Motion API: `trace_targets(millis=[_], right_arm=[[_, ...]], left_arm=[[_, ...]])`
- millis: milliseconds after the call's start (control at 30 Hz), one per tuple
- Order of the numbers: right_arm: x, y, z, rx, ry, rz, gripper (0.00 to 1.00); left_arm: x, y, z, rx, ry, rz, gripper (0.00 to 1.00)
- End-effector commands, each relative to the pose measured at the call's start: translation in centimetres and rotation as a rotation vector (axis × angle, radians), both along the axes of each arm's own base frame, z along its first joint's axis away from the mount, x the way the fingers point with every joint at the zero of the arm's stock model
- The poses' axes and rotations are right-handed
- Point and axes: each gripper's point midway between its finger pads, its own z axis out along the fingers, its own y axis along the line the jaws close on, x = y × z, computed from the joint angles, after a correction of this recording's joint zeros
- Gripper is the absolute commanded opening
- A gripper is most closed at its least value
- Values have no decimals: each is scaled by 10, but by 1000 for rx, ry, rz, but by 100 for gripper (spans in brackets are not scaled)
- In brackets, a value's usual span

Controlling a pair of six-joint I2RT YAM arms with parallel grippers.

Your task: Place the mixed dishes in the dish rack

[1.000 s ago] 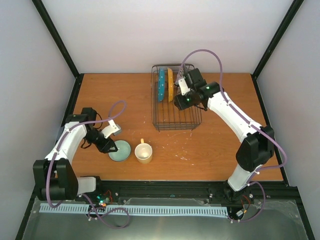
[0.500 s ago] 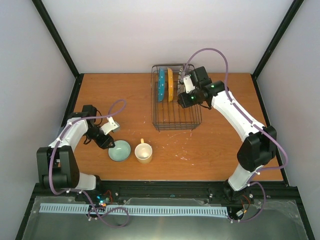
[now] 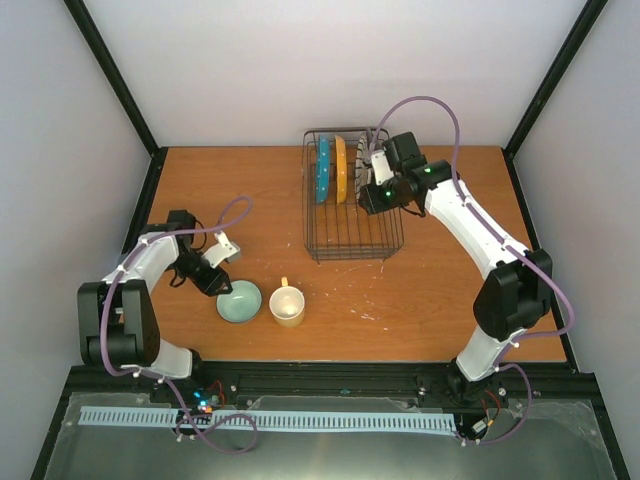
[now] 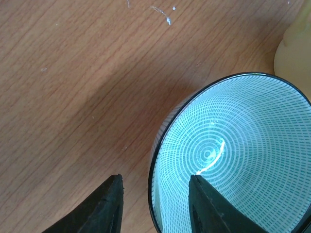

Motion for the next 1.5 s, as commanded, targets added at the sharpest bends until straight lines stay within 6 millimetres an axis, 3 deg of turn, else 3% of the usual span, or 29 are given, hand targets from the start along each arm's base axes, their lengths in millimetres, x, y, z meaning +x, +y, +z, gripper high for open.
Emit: trace_targets(millis=[0, 367, 533, 600, 733, 833, 933, 1067, 1233, 1333, 1467], right_arm=[[9, -5, 6, 17, -18, -21, 53], [11, -16, 4, 16, -18, -42, 53], [13, -20, 5, 16, -22, -52, 53], [14, -22, 4, 16, -20, -56, 53], [16, -26, 4, 22, -20, -64, 53], [17, -27, 4, 27, -18, -67, 52], [18, -26, 7, 42, -17, -64, 51], [28, -25, 20, 103, -20, -80, 50], [43, -25, 41, 264, -1, -74, 51], [47, -15, 62, 510, 71, 2, 52], [33, 14, 104, 856, 178, 219, 47]], left_arm=[[5, -2, -4, -22, 5, 20, 38], [8, -3, -13, -30, 39, 46, 30], [7, -9, -12, -70, 55, 48, 13], [7, -10, -12, -77, 59, 47, 2], [10, -12, -10, -93, 64, 52, 1], [21, -18, 3, -138, 34, 44, 1], [46, -27, 29, -205, -37, 31, 1], [99, -28, 76, -265, -170, 49, 1], [169, -21, 177, -395, -442, 56, 1], [187, -35, 235, -558, -550, 5, 1], [194, -58, 284, -807, -597, -67, 0]])
